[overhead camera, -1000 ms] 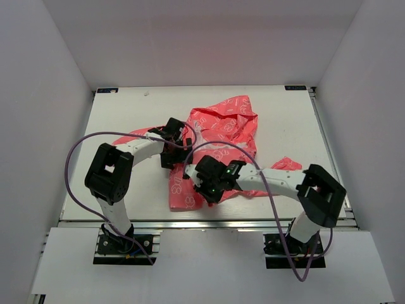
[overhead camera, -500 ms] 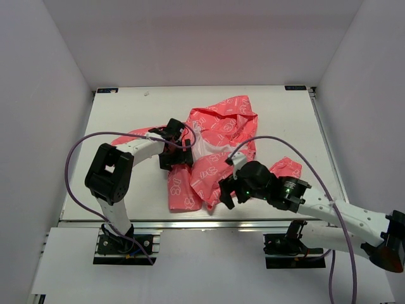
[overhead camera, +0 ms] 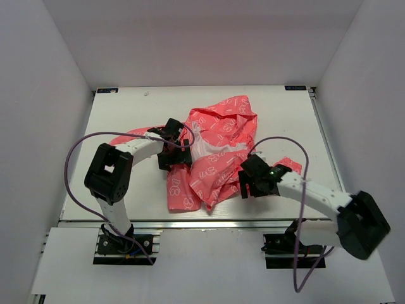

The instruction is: Zip up the jacket

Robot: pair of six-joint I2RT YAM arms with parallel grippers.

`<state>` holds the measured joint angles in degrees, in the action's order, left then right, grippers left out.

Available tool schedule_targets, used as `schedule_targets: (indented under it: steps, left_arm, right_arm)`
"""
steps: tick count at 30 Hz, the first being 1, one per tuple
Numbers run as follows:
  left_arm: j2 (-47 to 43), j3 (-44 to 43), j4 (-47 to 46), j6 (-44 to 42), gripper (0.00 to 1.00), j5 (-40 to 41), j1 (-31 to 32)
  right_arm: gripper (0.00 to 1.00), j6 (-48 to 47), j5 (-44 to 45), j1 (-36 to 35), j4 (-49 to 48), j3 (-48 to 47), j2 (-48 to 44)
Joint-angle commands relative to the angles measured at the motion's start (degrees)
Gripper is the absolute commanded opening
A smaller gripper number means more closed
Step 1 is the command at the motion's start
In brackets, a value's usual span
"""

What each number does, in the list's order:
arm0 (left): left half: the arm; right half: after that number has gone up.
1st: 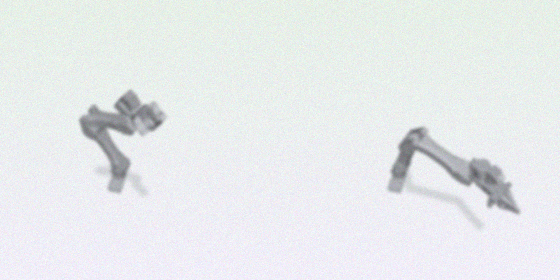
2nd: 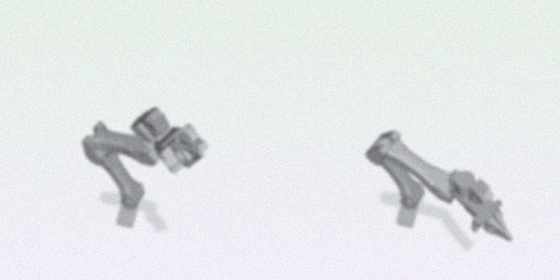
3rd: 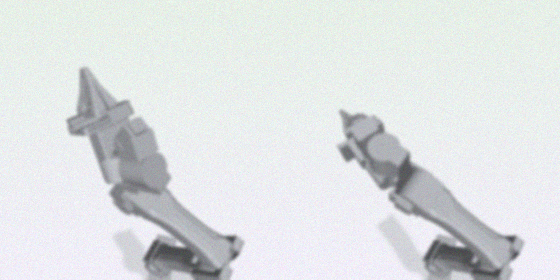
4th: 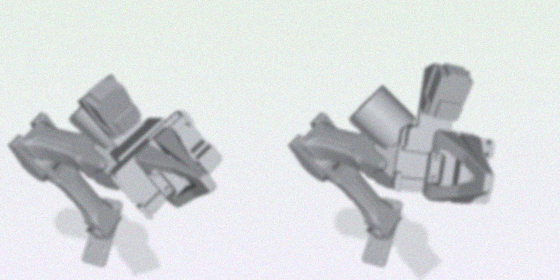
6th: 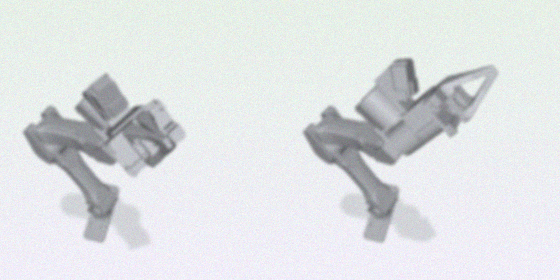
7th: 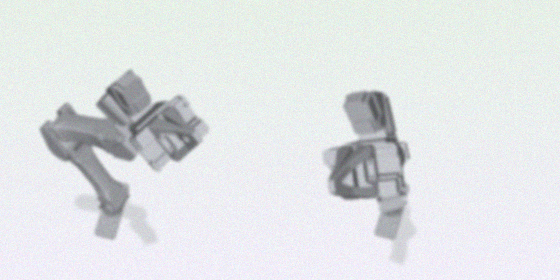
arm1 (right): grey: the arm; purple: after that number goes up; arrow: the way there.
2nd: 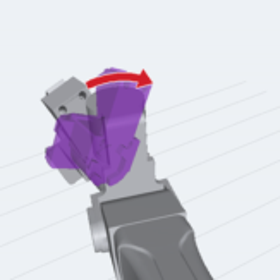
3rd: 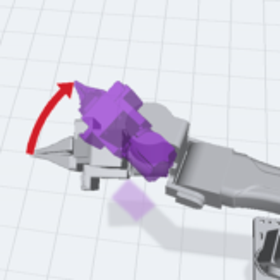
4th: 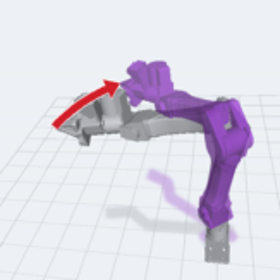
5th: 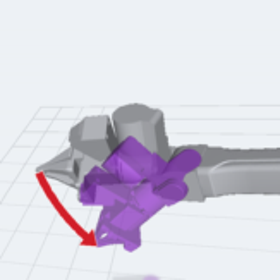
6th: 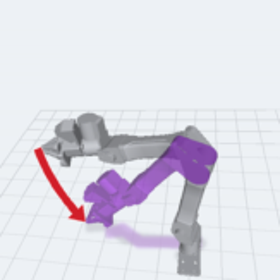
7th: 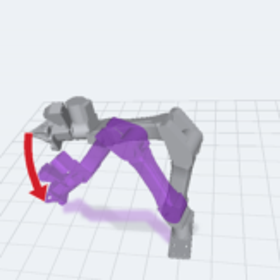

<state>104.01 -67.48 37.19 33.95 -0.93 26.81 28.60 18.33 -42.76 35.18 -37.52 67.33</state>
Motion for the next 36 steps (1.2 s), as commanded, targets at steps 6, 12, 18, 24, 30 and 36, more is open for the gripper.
schedule_targets:
  steps: [6,12,18,24,30,36]
  left_arm:
    - [-2.6,0.8,0.0,0.8,0.98,0.1,-0.8]
    - [-1.7,1.3,-0.2,0.8,0.98,2.6,-1.8]
    - [0.3,0.5,0.3,0.6,0.98,2.6,-3.2]
    - [1.8,-1.5,-0.5,-1.9,0.98,1.0,-3.4]
    - [-2.0,-1.9,-6.1,-4.4,0.98,-8.8,-3.4]
    - [-5.2,-4.3,-5.6,-4.2,0.98,-9.4,-3.3]
  right_arm:
    - [0.20,9.0,13.7,9.3,5.7,-10.7,19.6]
    - [0.00,4.5,17.7,22.3,5.4,-17.6,27.9]
    - [0.00,-4.8,16.4,35.2,-0.4,-31.6,35.6]
    - [0.18,-24.4,2.4,36.4,-9.7,-39.9,37.9]
    - [0.89,-28.3,-4.7,30.6,-10.9,-34.1,25.7]
    - [0.89,-17.6,-0.6,18.4,-3.4,-29.7,14.9]
